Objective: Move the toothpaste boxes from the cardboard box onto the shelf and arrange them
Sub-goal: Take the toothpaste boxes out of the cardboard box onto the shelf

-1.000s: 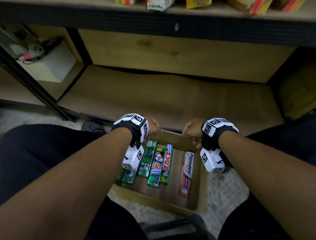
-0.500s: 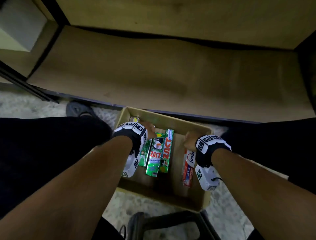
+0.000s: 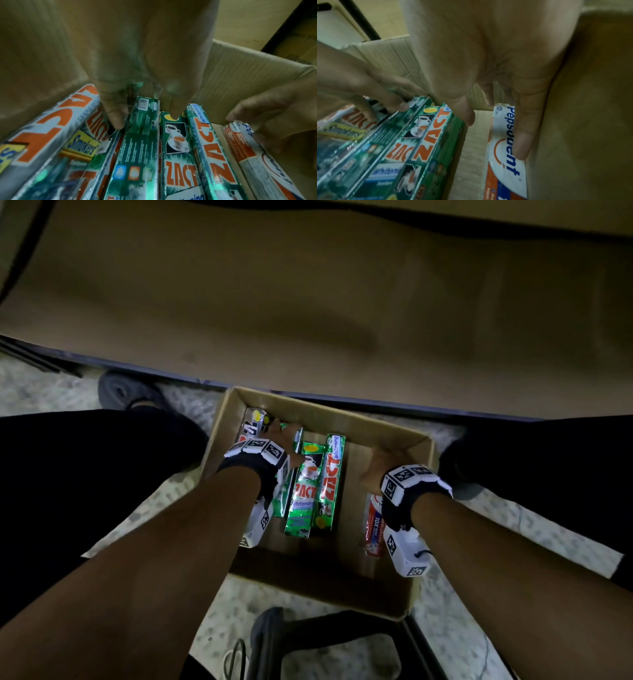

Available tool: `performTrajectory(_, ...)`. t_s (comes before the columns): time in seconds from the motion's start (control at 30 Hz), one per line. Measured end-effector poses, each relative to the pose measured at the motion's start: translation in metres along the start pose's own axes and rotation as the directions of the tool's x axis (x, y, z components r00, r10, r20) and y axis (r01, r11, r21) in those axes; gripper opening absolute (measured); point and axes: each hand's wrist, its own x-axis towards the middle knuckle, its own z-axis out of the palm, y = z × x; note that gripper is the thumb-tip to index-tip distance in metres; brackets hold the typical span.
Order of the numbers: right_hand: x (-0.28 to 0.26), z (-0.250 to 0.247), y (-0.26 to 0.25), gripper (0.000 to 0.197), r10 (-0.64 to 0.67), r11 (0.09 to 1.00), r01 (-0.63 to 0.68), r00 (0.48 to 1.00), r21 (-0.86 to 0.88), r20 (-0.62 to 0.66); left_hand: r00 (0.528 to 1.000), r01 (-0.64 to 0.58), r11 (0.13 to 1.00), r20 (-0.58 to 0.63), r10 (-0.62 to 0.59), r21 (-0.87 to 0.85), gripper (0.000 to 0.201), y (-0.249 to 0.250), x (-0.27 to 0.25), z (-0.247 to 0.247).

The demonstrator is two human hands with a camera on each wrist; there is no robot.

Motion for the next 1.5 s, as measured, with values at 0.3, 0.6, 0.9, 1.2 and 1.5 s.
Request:
performTrajectory(0.3,0.0,0.012,0.008,0.079,-0.066,0.996,0.063,0.997,-0.059,-0.046,0.999,-0.014,1.0,-0.042,0.014,0.011,0.069,0.0,0.003,0.003)
performTrajectory(0.6,-0.004,0.029,0.006,0.035,-0.059,0.996,0.055,0.996,-0.069,-0.061,0.999,0.011,0.959,0.042,-0.024,0.284,0.076,-0.008,0.002,0.019)
performTrajectory(0.9,-0.001,0.036,0.006,0.074,-0.046,0.999,0.046,0.999,0.007,-0.019,0.999,-0.03,0.965,0.024,0.024,0.26,0.069,-0.003,-0.012,0.022)
performTrajectory(1.2,-0.008,0.027,0.006,0.059,-0.056,0.984,0.039,0.994,0.175,0.095,1.0,0.024,0.999,0.018,-0.025,0.045,0.079,-0.005,-0.014,0.029)
performTrajectory(1.5,-0.016,0.062,0.005,0.102,-0.02,0.942,-0.012,0.995,0.335,0.093,0.999,-0.018,0.963,-0.039,0.007,-0.27,0.084,-0.013,-0.038,0.044)
